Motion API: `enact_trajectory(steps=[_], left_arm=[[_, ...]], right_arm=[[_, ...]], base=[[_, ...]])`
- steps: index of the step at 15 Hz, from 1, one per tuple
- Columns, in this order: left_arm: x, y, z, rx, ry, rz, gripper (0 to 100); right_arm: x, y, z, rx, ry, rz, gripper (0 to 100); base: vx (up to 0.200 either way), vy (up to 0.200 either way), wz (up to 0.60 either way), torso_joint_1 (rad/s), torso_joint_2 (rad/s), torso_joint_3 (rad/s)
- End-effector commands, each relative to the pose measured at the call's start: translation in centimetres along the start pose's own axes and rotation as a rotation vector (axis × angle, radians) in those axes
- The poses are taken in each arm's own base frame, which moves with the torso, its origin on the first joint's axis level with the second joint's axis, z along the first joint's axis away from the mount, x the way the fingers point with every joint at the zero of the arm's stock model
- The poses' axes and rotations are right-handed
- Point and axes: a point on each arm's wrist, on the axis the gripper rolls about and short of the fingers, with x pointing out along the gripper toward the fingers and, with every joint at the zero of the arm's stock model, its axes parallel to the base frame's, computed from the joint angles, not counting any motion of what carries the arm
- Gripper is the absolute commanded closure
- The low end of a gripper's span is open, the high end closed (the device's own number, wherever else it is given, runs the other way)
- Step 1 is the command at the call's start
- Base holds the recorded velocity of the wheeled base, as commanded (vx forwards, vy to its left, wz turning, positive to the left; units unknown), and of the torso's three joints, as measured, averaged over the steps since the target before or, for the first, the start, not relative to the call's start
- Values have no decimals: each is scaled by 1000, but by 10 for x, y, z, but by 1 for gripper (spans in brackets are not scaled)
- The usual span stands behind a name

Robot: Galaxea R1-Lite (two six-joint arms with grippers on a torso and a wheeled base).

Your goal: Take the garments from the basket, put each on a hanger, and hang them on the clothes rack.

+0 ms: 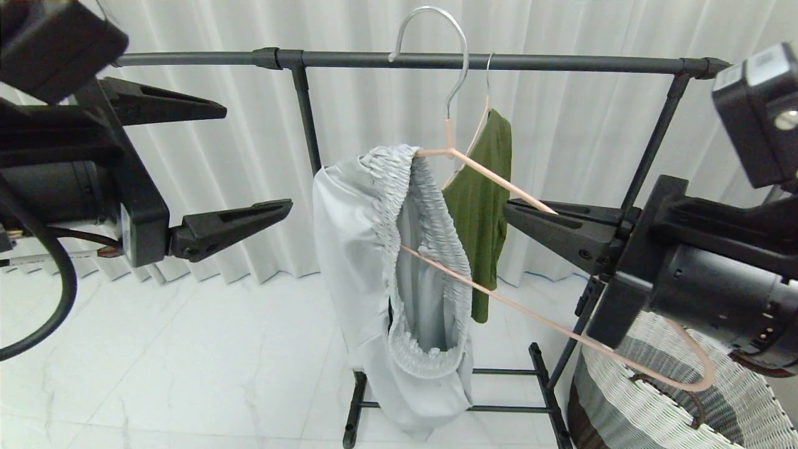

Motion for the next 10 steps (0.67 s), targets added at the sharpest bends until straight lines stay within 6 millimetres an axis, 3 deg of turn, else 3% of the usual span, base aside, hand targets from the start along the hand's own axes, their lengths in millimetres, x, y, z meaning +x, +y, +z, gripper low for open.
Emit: enact_trajectory(steps=[1,5,10], left_arm=[[13,2,-11,32,21,-45,0],[16,-2,-11,42,-43,-104,0],[13,-15,-17,34,-92,-209,0]], right_arm=[[-11,13,2,7,-14,63,100],[-9,33,-8,13,22,154,100],[-3,39,-9,14,5,185,100]], base=[[0,0,0,0,0,0],[0,0,0,0,0,0],[0,0,0,0,0,0]])
